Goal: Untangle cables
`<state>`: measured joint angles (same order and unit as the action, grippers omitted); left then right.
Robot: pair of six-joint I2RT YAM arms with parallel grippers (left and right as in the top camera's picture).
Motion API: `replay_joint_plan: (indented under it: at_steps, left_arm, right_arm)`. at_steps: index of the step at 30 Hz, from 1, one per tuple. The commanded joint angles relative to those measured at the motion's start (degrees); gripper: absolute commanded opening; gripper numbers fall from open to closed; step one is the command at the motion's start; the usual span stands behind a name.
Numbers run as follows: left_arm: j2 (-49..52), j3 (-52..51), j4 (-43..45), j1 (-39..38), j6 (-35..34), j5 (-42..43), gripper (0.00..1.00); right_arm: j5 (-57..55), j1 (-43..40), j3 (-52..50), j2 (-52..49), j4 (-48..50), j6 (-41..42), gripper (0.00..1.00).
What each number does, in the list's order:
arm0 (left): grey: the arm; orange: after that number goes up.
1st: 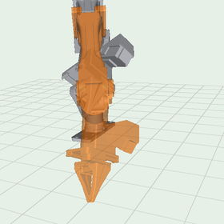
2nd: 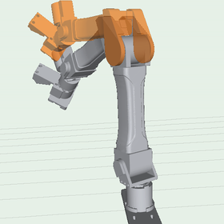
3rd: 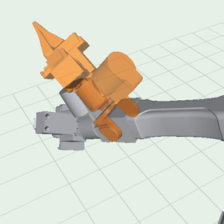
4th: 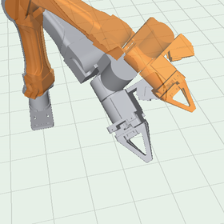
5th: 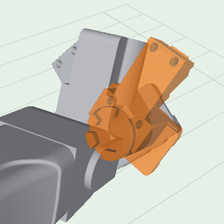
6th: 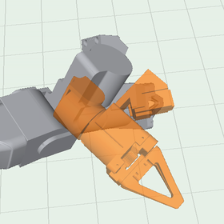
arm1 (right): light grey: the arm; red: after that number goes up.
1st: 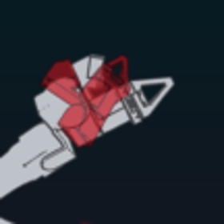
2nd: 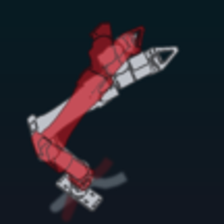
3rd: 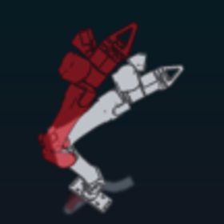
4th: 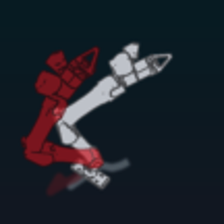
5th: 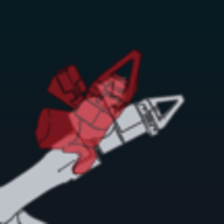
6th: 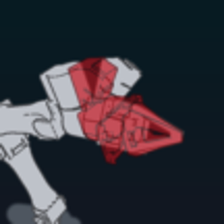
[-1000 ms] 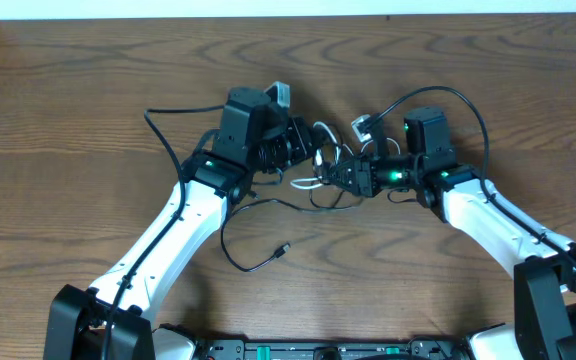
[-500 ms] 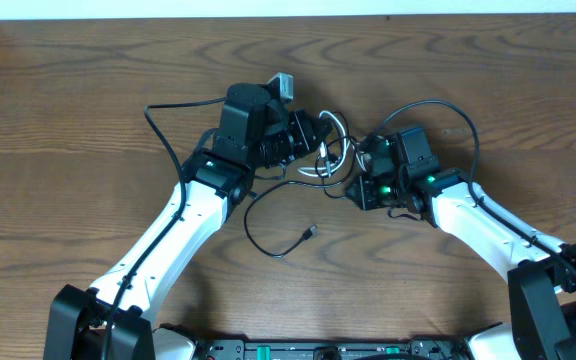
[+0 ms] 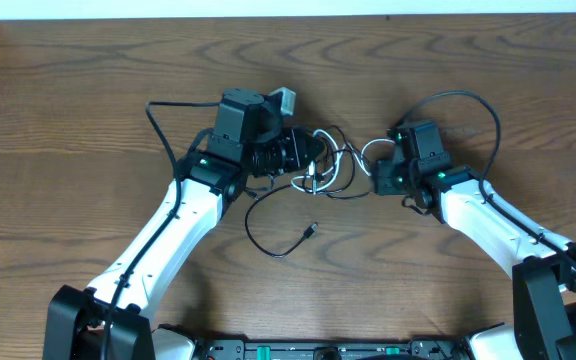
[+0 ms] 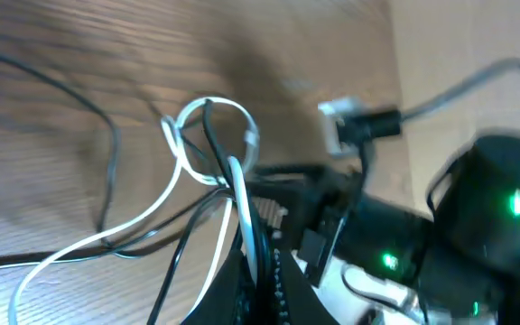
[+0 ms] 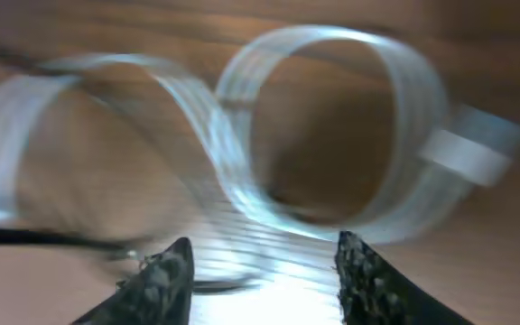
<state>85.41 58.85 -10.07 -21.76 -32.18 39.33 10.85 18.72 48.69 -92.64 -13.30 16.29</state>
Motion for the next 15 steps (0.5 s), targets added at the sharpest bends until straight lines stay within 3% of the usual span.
replay_joint_plan:
  at_steps: [1,6,12,14,15]
  left_arm:
    - [-0.33,0.42,0.00,0.09,6.54,5.68,0.07]
    - [-0.35,0.42,0.04,0.11,7.13,5.84,0.07]
    - [-0.35,0.42,0.04,0.09,7.15,6.54,0.08]
    - [-0.35,0.42,0.04,0.11,7.26,6.54,0.07]
    - [-0.35,0.42,0.02,0.11,7.69,6.54,0.07]
  right_arm:
    - [23.06,0.70,0.26,-0.33,1.99,-11.32,0.49]
    - [22.08,2.23,0.26,-0.33,2.27,-13.62,0.50]
    - [8.63,2.47,0.26,-0.33,5.03,-13.62,0.54]
    - [4.35,2.67,0.26,-0.33,7.78,-13.62,0.52]
    - [2.45,2.71,0.26,-0.37,9.16,-13.62,0.45]
